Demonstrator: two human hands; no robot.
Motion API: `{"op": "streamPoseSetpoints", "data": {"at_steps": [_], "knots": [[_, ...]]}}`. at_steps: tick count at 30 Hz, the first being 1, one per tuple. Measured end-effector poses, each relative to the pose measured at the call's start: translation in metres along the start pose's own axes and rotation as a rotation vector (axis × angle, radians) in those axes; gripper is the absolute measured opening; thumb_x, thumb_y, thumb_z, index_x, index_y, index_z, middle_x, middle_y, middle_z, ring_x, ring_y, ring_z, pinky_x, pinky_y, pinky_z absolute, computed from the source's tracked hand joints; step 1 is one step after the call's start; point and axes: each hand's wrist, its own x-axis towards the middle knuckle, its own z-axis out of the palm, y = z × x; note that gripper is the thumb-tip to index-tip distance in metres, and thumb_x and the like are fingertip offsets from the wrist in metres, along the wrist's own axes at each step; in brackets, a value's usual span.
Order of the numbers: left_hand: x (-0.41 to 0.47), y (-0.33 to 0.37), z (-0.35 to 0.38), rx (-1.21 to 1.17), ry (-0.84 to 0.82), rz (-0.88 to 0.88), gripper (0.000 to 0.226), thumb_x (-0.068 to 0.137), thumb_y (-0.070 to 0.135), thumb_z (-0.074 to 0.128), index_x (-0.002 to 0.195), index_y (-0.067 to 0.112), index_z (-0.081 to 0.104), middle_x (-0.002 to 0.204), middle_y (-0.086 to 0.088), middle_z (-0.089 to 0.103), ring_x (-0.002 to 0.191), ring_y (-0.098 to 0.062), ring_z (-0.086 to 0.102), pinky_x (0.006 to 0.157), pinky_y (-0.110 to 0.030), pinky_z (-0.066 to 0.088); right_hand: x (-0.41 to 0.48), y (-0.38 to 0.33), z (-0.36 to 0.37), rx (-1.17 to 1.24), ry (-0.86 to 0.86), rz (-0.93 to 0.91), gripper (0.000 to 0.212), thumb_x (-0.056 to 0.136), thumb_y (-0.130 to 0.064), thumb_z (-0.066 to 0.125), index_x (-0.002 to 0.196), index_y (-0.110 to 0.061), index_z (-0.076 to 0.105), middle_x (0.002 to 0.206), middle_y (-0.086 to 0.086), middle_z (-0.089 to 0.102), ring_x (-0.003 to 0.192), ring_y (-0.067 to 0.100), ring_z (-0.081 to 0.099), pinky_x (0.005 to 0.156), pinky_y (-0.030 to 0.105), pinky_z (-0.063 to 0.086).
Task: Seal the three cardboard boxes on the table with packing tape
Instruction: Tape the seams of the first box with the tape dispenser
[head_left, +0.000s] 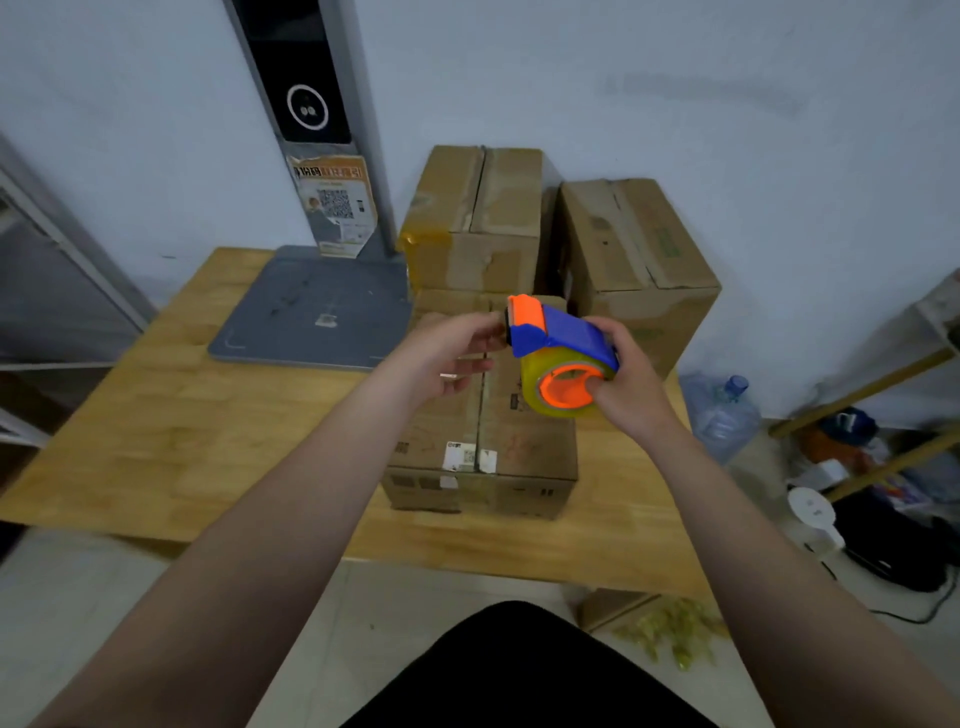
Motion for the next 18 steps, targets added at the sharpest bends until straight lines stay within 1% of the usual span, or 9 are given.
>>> {"op": "streamPoseSetpoints", "data": {"at_steps": [2, 4, 6, 7, 10, 14, 16, 18], "knots": [[0.001, -0.008, -0.011, -0.007, 0.011, -0.004, 0.016, 0.097, 0.037, 0.067, 0.105, 0.025, 0.073, 0.092, 0.010, 0.079, 0.089, -0.013, 0.070, 0.076, -0.032, 0.045, -0.002, -0.004, 0.009, -0.015, -0.001, -0.003, 0.072, 0.074, 0.017, 0.057, 0.131, -0.026, 0.052, 0.120, -0.001, 0.060, 0.107, 0.012, 0.059, 0.079, 0.011, 0.045], [0.002, -0.017, -0.019, -0.003, 0.016, -0.004, 0.014, 0.098, 0.033, 0.065, 0.106, 0.024, 0.072, 0.090, 0.010, 0.079, 0.088, -0.013, 0.071, 0.077, -0.034, 0.046, -0.006, -0.006, 0.016, -0.026, -0.001, -0.006, 0.073, 0.072, 0.016, 0.057, 0.133, -0.025, 0.053, 0.121, 0.000, 0.060, 0.108, 0.011, 0.059, 0.085, 0.020, 0.049], [0.006, -0.028, -0.026, 0.006, 0.044, 0.008, 0.014, 0.098, 0.029, 0.062, 0.106, 0.021, 0.071, 0.088, 0.008, 0.079, 0.087, -0.014, 0.071, 0.078, -0.035, 0.046, -0.010, -0.006, 0.023, -0.083, -0.017, -0.031, 0.076, 0.070, 0.010, 0.059, 0.135, -0.029, 0.053, 0.123, -0.001, 0.058, 0.109, 0.011, 0.057, 0.092, 0.028, 0.049], [0.009, -0.034, -0.030, 0.027, 0.067, 0.029, 0.015, 0.098, 0.027, 0.061, 0.106, 0.020, 0.072, 0.088, 0.006, 0.079, 0.086, -0.015, 0.070, 0.078, -0.035, 0.046, -0.012, -0.005, 0.026, -0.143, -0.034, -0.047, 0.077, 0.070, 0.005, 0.061, 0.137, -0.033, 0.053, 0.122, -0.002, 0.057, 0.109, 0.011, 0.056, 0.094, 0.029, 0.048], [0.017, -0.057, -0.044, 0.074, 0.118, 0.060, 0.018, 0.097, 0.024, 0.059, 0.107, 0.019, 0.073, 0.089, 0.002, 0.074, 0.082, -0.013, 0.063, 0.077, -0.033, 0.048, -0.020, -0.005, 0.039, -0.296, -0.099, -0.097, 0.078, 0.077, -0.005, 0.070, 0.144, -0.039, 0.049, 0.112, -0.009, 0.049, 0.102, 0.007, 0.050, 0.089, 0.027, 0.046], [0.024, -0.084, -0.062, 0.046, 0.110, -0.029, 0.011, 0.097, 0.018, 0.060, 0.093, 0.021, 0.069, 0.066, 0.009, 0.066, 0.075, -0.013, 0.054, 0.080, -0.036, 0.048, -0.027, -0.006, 0.055, -0.340, -0.150, -0.143, 0.076, 0.083, -0.007, 0.068, 0.145, -0.044, 0.047, 0.115, -0.009, 0.044, 0.098, 0.009, 0.050, 0.085, 0.035, 0.050], [0.027, -0.094, -0.069, 0.049, 0.111, -0.049, 0.010, 0.099, 0.019, 0.059, 0.095, 0.019, 0.068, 0.069, 0.007, 0.064, 0.075, -0.015, 0.053, 0.079, -0.036, 0.050, -0.032, -0.004, 0.056, -0.402, -0.172, -0.169, 0.078, 0.084, -0.007, 0.066, 0.147, -0.048, 0.042, 0.116, -0.011, 0.040, 0.096, 0.010, 0.048, 0.079, 0.036, 0.051], [0.030, -0.102, -0.074, 0.066, 0.095, -0.064, 0.011, 0.101, 0.023, 0.060, 0.097, 0.017, 0.068, 0.075, 0.006, 0.065, 0.078, -0.014, 0.054, 0.080, -0.037, 0.051, -0.036, -0.001, 0.056, -0.442, -0.190, -0.208, 0.080, 0.083, -0.008, 0.065, 0.147, -0.049, 0.040, 0.120, -0.011, 0.039, 0.098, 0.013, 0.050, 0.078, 0.037, 0.052]]}}
